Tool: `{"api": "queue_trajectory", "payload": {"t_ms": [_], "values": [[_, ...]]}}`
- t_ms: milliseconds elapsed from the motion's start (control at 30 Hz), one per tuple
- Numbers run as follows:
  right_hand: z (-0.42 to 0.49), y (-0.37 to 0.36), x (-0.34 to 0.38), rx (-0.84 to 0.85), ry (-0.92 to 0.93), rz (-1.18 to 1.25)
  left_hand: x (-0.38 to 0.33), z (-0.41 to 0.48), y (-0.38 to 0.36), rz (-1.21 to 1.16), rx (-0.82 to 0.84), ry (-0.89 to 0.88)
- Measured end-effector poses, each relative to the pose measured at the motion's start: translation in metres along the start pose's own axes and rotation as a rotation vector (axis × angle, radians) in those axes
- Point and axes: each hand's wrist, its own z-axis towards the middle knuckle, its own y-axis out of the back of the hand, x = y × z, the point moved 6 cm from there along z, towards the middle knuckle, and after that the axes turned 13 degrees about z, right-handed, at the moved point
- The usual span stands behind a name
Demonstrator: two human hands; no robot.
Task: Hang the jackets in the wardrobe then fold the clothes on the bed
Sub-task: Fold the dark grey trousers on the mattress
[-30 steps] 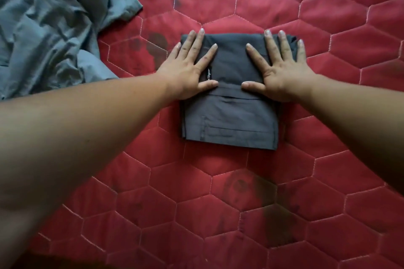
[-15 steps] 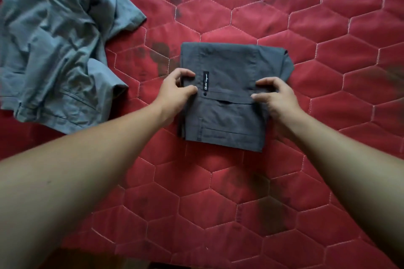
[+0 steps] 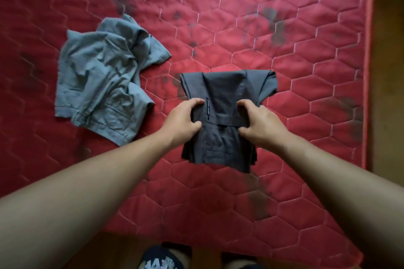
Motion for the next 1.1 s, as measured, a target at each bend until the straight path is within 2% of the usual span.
{"api": "queue_trajectory", "payload": {"t_ms": [167, 300, 400, 533, 833, 1100], "values": [[-0.065, 0.041, 0.076, 0.021, 0.044, -0.061, -0.031, -0.077, 0.077, 0.022, -0.07, 0.028], [-0.118, 0.064, 0.142, 0.022, 0.122, 0.009, -0.051, -0.155, 0.138, 0.01, -0.126, 0.083], [-0.15, 0.065, 0.199, 0.059, 0.239, 0.072, -0.048, -0.221, 0.172, -0.036, -0.21, 0.188], [-0.192, 0.043, 0.278, 0.225, 0.467, 0.065, -0.024, -0.318, 0.201, -0.125, -0.378, 0.379], [-0.3, -0.075, 0.437, 0.521, 0.831, -0.253, 0.052, -0.546, 0.215, -0.308, -0.604, 0.742], [-0.431, -0.263, 0.554, 0.818, 1.09, -0.467, 0.14, -0.763, 0.17, -0.509, -0.854, 0.982]]}}
